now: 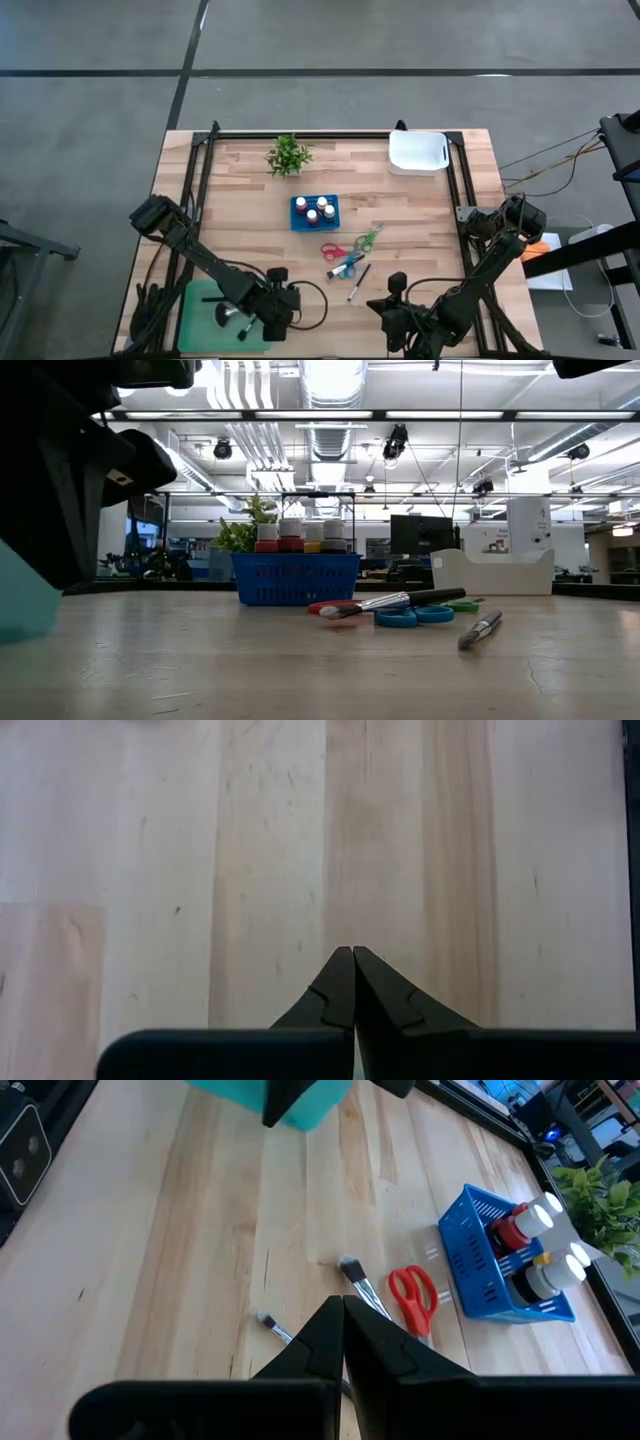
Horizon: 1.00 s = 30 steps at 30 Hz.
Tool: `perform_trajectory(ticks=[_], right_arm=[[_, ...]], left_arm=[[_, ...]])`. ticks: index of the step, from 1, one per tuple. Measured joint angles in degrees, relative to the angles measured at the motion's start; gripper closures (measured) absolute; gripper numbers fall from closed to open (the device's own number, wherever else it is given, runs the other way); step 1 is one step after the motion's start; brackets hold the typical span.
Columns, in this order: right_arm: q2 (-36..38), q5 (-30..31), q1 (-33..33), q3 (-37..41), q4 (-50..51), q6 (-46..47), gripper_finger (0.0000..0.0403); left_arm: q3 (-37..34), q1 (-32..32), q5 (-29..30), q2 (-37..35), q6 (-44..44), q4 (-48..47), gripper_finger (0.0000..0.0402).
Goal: Pick & Place Paint Supplies
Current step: Put the blush brush into the green bin
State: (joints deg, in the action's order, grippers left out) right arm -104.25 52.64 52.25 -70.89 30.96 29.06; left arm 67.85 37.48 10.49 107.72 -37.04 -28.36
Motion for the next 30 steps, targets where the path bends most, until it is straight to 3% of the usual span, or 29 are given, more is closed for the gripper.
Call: perform_trajectory(ticks=[5, 17, 21, 26, 30], right_arm=[[0.0, 0.0, 0.0, 0.02, -0.09, -0.04, 0.0395], [-0.02, 0.0, 0.0, 0.04, -0.06, -0.09, 0.0395], [-0.02, 0.0, -0.02, 0.58, 0.07, -0.62, 0.0394], [-0.09, -0.89, -1.94, 2.17, 0.21, -1.67, 0.0394], [-0.08, -5.69, -5.74, 3.05, 0.28, -2.94, 0.0394]], left_arm=[[0.0, 0.04, 0.77, 0.0, 1.29, 1.46, 0.0401], [0.11, 0.45, -0.6, -0.6, 13.14, 16.89, 0.0401], [0.13, 0.36, 3.81, -1.88, 19.14, 19.55, 0.0396], [0.13, 0.3, 8.43, -4.02, 25.02, 18.92, 0.0339], [0.15, 1.1, 12.64, -5.2, 27.67, 16.38, 0.0276]])
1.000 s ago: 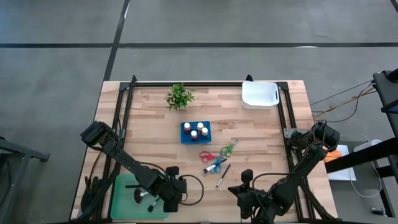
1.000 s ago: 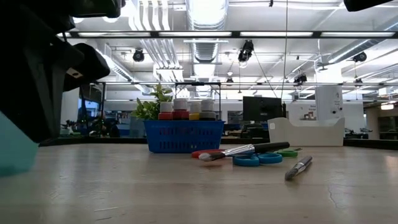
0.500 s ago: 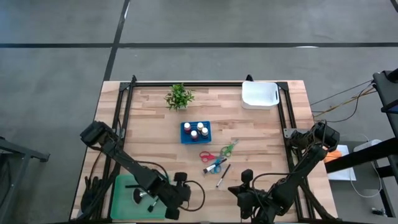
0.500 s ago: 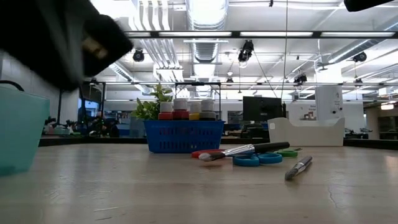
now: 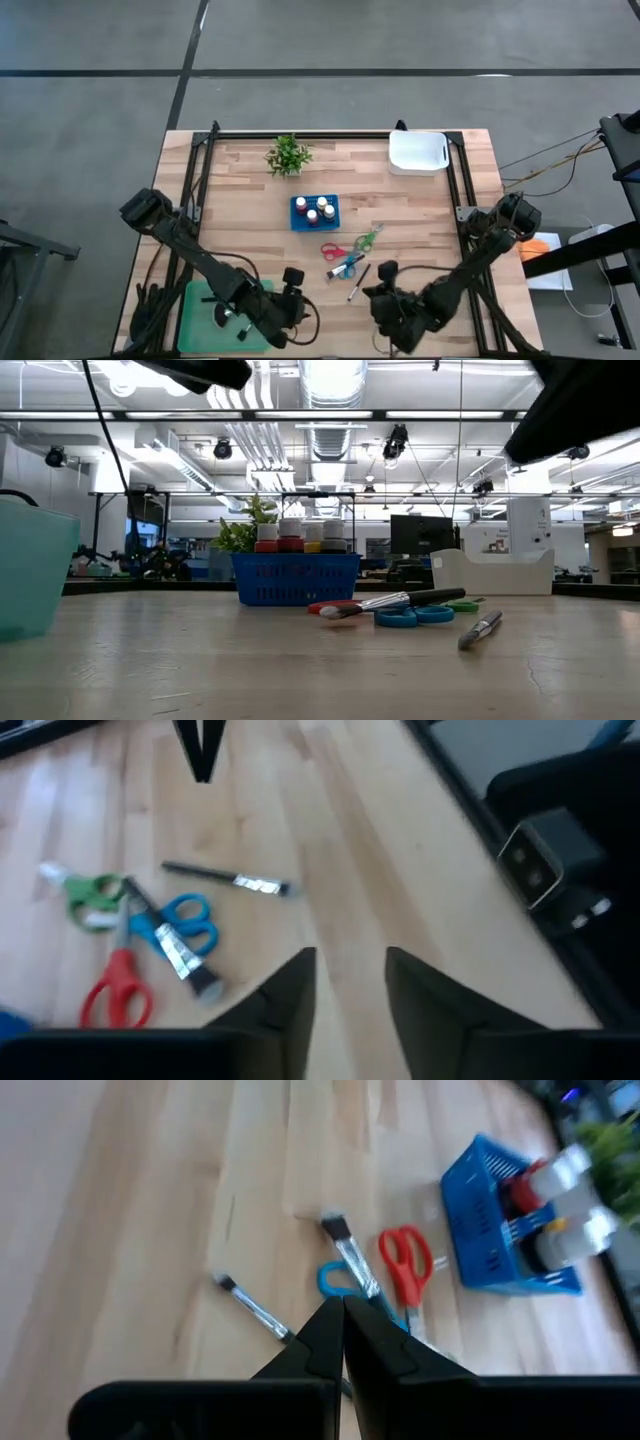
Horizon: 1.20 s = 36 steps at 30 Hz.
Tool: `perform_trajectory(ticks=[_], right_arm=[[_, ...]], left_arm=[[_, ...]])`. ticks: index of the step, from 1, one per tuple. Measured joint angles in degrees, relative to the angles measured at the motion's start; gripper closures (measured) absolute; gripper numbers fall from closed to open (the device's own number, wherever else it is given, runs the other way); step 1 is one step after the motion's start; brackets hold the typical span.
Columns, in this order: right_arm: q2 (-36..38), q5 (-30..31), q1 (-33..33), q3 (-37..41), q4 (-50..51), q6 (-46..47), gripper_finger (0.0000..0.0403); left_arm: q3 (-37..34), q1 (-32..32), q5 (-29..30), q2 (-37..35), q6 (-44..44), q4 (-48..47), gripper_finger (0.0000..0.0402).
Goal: Pick & Place Paint Supplies
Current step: Put the blush brush into the green bin
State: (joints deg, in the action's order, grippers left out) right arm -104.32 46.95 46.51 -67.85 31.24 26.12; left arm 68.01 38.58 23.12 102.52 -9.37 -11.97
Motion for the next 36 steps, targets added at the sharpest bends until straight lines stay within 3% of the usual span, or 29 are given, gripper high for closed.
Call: perform_trajectory(ticks=[6, 12, 17, 28, 36], right_arm=[[0.01, -7.37, -6.27, 2.07, -2.37, -5.1, 0.0377], [0.06, -18.78, -11.07, 3.98, -15.55, -18.41, 0.0301], [0.08, -19.72, -14.13, 4.74, -17.3, -25.36, 0.0253], [-2.56, -30.61, -21.1, 7.02, -26.5, -33.81, 0.0246], [-7.72, -32.87, -22.41, 2.65, -26.16, -39.07, 0.0246]], left_arm=[[-0.02, 0.72, 1.56, -0.78, -0.26, -3.95, 0.0215], [-0.02, 1.34, 1.54, -0.92, -0.48, -4.39, 0.0207], [-0.02, 2.21, 1.53, -0.92, -0.5, -5.31, 0.0207], [-0.04, 2.62, 1.52, -0.94, -1.33, -7.17, 0.0207], [-0.08, 2.63, 1.34, -0.96, -1.63, -7.79, 0.0207]])
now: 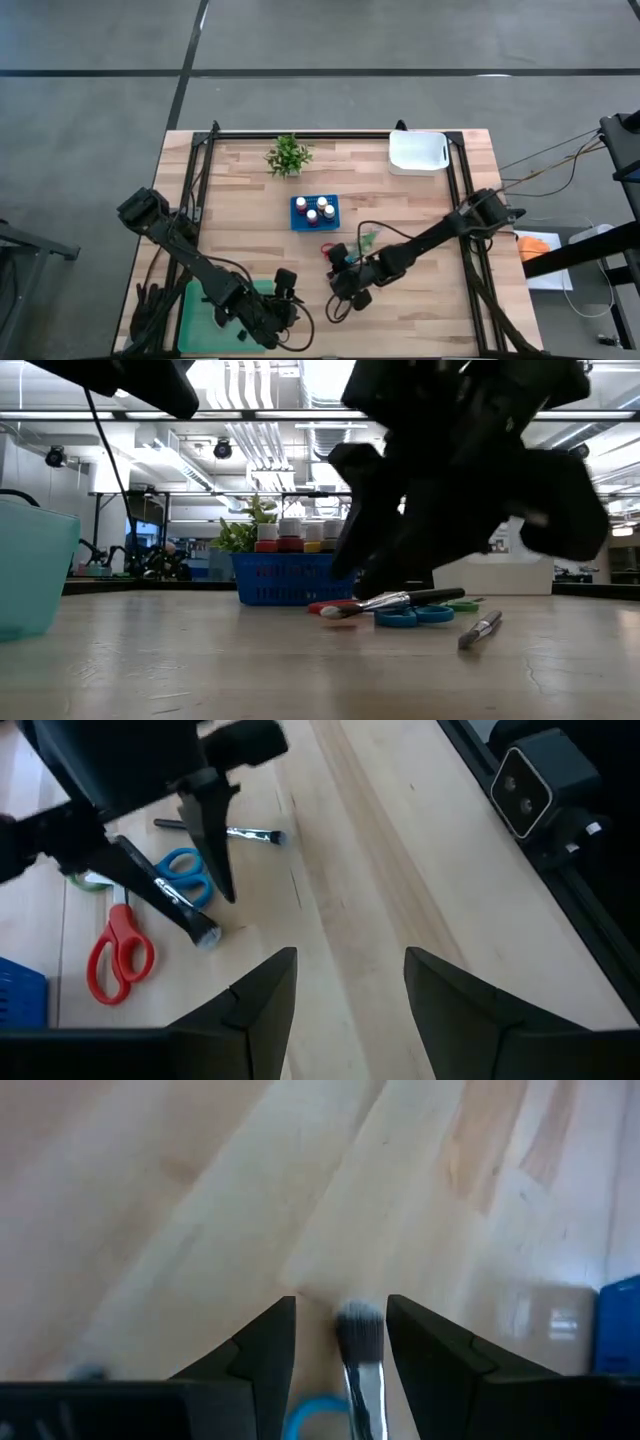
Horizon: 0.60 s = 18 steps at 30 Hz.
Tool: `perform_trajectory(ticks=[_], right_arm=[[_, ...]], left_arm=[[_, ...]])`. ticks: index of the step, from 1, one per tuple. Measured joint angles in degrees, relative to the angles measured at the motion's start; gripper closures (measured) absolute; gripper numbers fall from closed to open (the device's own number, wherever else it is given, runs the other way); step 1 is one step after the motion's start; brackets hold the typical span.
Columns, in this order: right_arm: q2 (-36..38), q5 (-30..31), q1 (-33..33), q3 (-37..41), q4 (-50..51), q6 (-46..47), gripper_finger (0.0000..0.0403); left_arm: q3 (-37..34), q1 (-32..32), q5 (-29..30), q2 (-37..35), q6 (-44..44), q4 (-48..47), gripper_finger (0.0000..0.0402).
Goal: Pick & Place Paint Supplies
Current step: Put the blush brush into the green bin
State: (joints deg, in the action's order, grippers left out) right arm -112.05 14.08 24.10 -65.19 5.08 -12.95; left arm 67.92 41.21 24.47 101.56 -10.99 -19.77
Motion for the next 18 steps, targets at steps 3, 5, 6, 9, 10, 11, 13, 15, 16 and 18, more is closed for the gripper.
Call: perform_trajectory(ticks=[3, 5, 6, 9, 10, 11, 13, 15, 16, 18], right_arm=[[-2.45, -1.06, -0.77, -2.14, 0.23, -1.43, 0.0246], [-3.59, -1.09, -1.41, -2.9, 1.52, -2.2, 0.0246], [-4.22, -1.18, -1.83, -3.38, 1.71, -2.47, 0.0246], [-4.99, -2.34, -3.01, -3.94, 1.98, -2.47, 0.0246], [-5.09, -3.45, -3.44, -3.94, 1.99, -2.45, 0.0248], [-5.09, -4.45, -3.87, -3.89, 1.96, -2.32, 0.0252], [-5.09, -5.7, -4.49, -3.68, 1.91, -2.06, 0.0269], [-4.94, -6.23, -4.84, -3.51, 1.91, -2.05, 0.0298], [-4.94, -6.27, -4.87, -3.47, 2.01, -2.04, 0.0315], [-4.94, -6.27, -4.87, -3.49, 2.22, -2.06, 0.0355]], left_arm=[[0.0, 0.11, -0.03, -0.07, -1.08, -0.35, 0.0207], [0.0, 0.19, -0.03, -0.13, -1.6, -0.47, 0.0207], [0.0, 0.31, -0.02, -0.15, -1.92, -0.73, 0.0207], [0.0, 0.55, -0.12, -0.15, -2.65, -1.08, 0.0207], [0.0, 0.57, -0.38, -0.15, -2.77, -1.31, 0.0207], [0.0, 0.6, -0.47, -0.15, -2.79, -1.25, 0.0207], [0.0, 0.72, -0.48, -0.15, -2.81, -1.31, 0.0207], [0.0, 0.72, -0.48, -0.15, -2.74, -1.31, 0.0207], [0.0, 0.72, -0.48, -0.15, -2.74, -1.31, 0.0207], [0.0, 0.72, -0.48, -0.15, -2.74, -1.29, 0.0207]])
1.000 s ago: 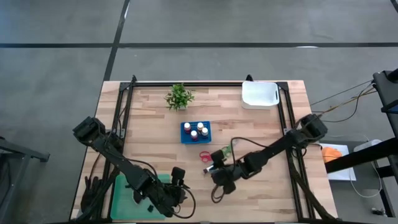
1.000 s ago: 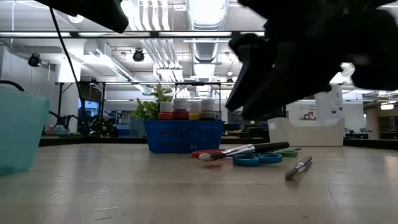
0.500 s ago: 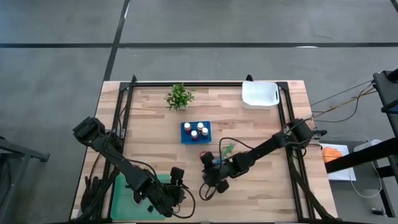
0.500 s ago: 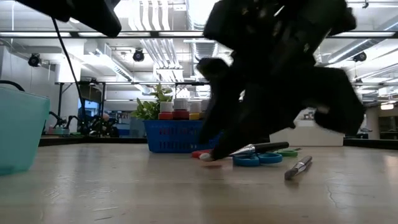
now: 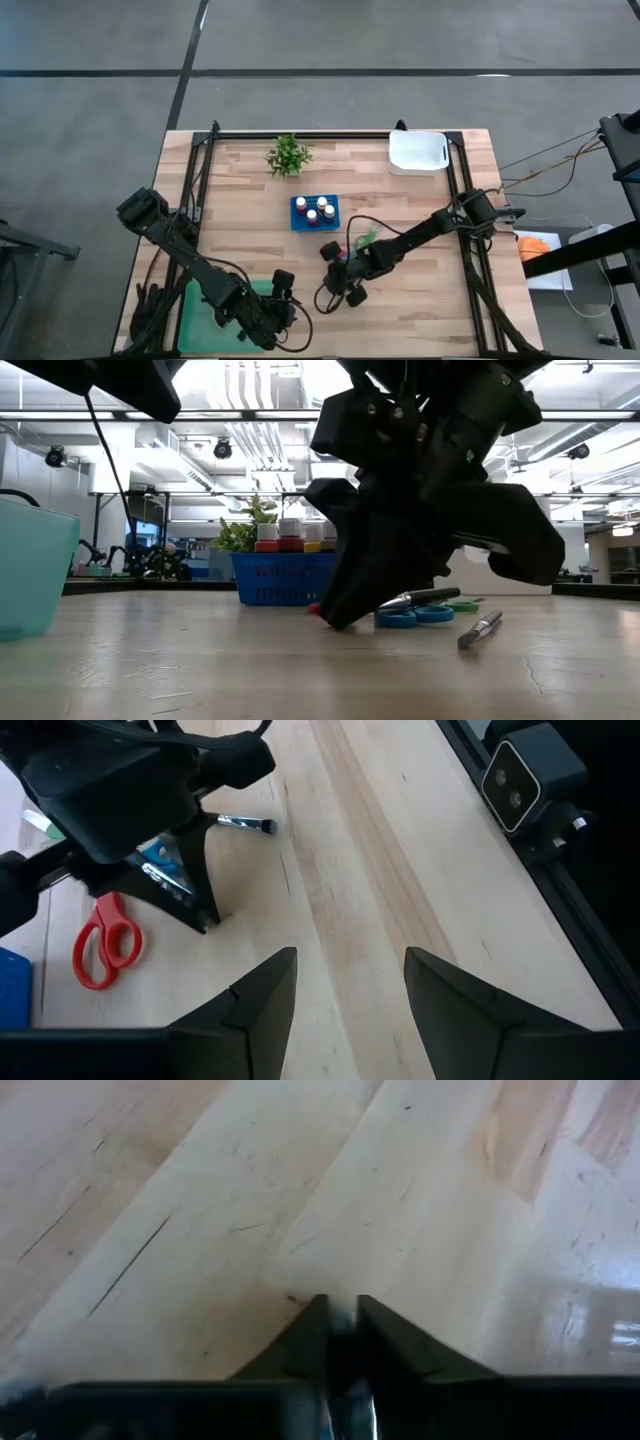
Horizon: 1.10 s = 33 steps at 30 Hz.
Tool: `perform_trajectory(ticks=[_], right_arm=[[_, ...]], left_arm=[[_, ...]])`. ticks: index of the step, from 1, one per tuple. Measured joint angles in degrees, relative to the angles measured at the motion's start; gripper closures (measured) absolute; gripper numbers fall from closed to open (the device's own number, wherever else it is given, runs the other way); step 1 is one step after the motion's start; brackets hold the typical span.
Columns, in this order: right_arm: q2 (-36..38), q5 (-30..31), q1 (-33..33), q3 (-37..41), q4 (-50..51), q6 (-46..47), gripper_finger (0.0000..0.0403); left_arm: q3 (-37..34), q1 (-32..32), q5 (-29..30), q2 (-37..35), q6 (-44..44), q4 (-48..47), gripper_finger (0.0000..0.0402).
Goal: Pick & Place Paint Supplies
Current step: Put the blush brush into the green bin
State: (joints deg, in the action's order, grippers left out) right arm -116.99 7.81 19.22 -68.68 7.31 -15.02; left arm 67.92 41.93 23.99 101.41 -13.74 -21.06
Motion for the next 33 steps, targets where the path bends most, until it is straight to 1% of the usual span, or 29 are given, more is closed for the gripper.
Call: perform_trajectory(ticks=[1, 2, 5, 8, 10, 13, 17, 19, 20, 24, 27, 30, 33], right_arm=[[0.0, 0.02, 0.02, -0.06, 0.17, -0.03, 0.0376], [-0.02, 0.06, 0.04, -0.11, 0.2, -0.05, 0.0383], [0.0, 0.94, 0.9, -0.34, 0.45, -0.43, 0.0392], [0.76, 3.21, 3.03, -0.44, 1.15, -1.58, 0.0394], [2.04, 4.87, 4.99, -0.76, 1.27, -2.29, 0.0395], [5.44, 5.5, 8.07, -1.37, -0.12, -3.15, 0.0395], [9.63, 5.91, 12.13, -1.23, -4.05, -4.84, 0.0395], [11.5, 5.66, 14.07, -1.2, -7.25, -6.67, 0.0395], [12.37, 4.96, 14.95, -1.21, -8.96, -7.7, 0.0395], [13.73, 1.85, 17.03, -1.21, -14.72, -11.42, 0.0395], [13.83, -0.7, 17.27, -1.18, -18.53, -13.63, 0.0396], [13.86, -1.6, 17.25, -1.18, -22.33, -16.0, 0.0396], [13.86, -1.7, 17.23, -1.16, -24.73, -17.79, 0.0396]], left_arm=[[0.0, 0.0, 0.0, 0.0, 0.0, -0.01, 0.0207], [0.0, 0.0, -0.01, 0.0, 0.0, -0.01, 0.0207], [0.0, 0.02, -0.08, 0.0, -0.04, -0.04, 0.0207], [0.0, 0.1, -0.17, 0.0, -0.08, -0.45, 0.0207], [0.0, 0.13, -0.17, 0.0, -0.28, -1.04, 0.0207], [0.0, 0.13, 0.1, 0.0, -1.57, -2.79, 0.0207], [-0.07, 0.24, 4.92, 0.0, -1.46, -2.19, 0.0207], [-0.14, 0.24, 8.2, 0.0, 1.01, 0.51, 0.0207], [-0.44, 0.24, 9.38, 0.0, 3.29, 3.3, 0.0207], [-2.91, 0.14, 9.37, 0.0, 15.66, 18.78, 0.0207], [-4.98, 0.02, 10.63, 0.0, 22.87, 27.44, 0.0207], [-6.5, -0.57, 11.51, 0.0, 26.91, 33.39, 0.0206], [-7.6, -1.34, 10.95, 0.13, 27.44, 36.92, 0.0203]])
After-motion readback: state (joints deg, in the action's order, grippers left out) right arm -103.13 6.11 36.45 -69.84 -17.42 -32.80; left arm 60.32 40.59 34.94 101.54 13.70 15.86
